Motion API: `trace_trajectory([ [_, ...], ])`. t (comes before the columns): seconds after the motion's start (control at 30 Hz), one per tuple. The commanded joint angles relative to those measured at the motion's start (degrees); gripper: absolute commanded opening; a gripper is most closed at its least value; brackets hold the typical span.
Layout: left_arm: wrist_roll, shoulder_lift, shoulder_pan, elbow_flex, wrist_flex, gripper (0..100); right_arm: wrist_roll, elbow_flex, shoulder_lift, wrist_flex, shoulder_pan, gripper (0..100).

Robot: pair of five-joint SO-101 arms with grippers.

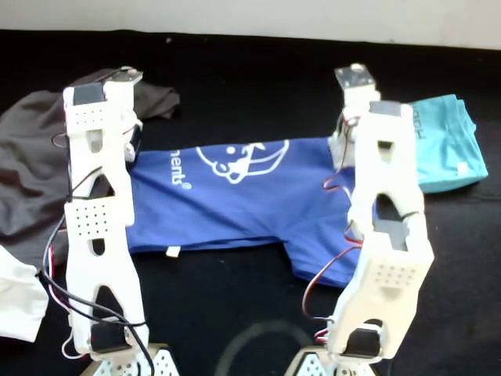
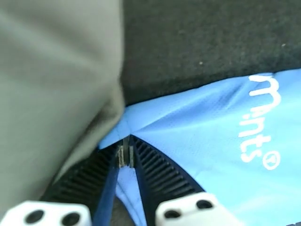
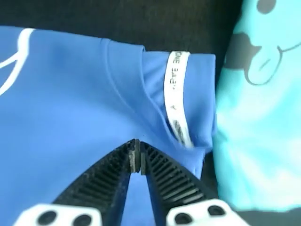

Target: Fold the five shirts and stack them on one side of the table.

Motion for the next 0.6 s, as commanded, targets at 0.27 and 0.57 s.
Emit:
trace_trajectory([
  [0.27, -0.1, -9.5, -1.6, 0.6, 1.8, 1, -4.5, -23.2, -0.7, 19.1, -0.3, 0.5],
  [0.57, -0.2, -34.7, 1.1, 29.1, 1.6, 1, -10.5, -34.9, -5.3, 23.8, -1.4, 0.5],
])
